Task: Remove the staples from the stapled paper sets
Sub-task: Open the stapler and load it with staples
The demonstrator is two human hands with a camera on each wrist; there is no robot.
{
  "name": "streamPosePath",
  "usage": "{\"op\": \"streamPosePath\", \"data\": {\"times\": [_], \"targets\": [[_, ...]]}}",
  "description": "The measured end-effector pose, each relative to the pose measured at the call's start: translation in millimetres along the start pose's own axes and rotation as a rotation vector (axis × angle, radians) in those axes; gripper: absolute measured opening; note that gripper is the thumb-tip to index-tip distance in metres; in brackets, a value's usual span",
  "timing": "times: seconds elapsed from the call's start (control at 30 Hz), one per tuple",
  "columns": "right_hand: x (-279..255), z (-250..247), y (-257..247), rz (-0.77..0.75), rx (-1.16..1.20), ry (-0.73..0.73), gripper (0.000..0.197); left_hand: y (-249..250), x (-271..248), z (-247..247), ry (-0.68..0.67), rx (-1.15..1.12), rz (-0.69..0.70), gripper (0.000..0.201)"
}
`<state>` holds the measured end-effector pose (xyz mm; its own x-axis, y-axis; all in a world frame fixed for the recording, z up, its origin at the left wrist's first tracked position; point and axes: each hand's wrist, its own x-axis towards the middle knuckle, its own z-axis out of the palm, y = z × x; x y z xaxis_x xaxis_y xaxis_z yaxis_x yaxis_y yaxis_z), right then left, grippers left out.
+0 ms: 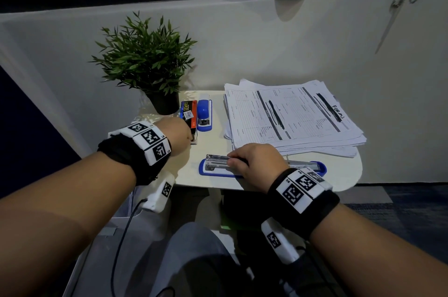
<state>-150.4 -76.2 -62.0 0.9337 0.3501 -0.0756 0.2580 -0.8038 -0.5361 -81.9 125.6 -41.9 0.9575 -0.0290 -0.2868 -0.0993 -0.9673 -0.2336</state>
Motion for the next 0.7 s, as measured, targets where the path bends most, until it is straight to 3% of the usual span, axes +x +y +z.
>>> {"op": "streamPosePath", "data": {"times": [0.23, 0.4, 0.7], "targets": [[1, 0, 0, 0.004, -0.002, -0.003, 0.029, -11, -6, 1, 0.122, -0.046, -0.127, 0.029], [0, 1, 0, -0.002, -0.002, 0.004, 0.027, -10, -4, 4, 0.100, -0.110, -0.204, 0.042], [0, 2, 0, 0.004, -0.003, 0.011, 0.028, 1, -5, -3, 0.109, -0.051, -0.158, 0.039]]}}
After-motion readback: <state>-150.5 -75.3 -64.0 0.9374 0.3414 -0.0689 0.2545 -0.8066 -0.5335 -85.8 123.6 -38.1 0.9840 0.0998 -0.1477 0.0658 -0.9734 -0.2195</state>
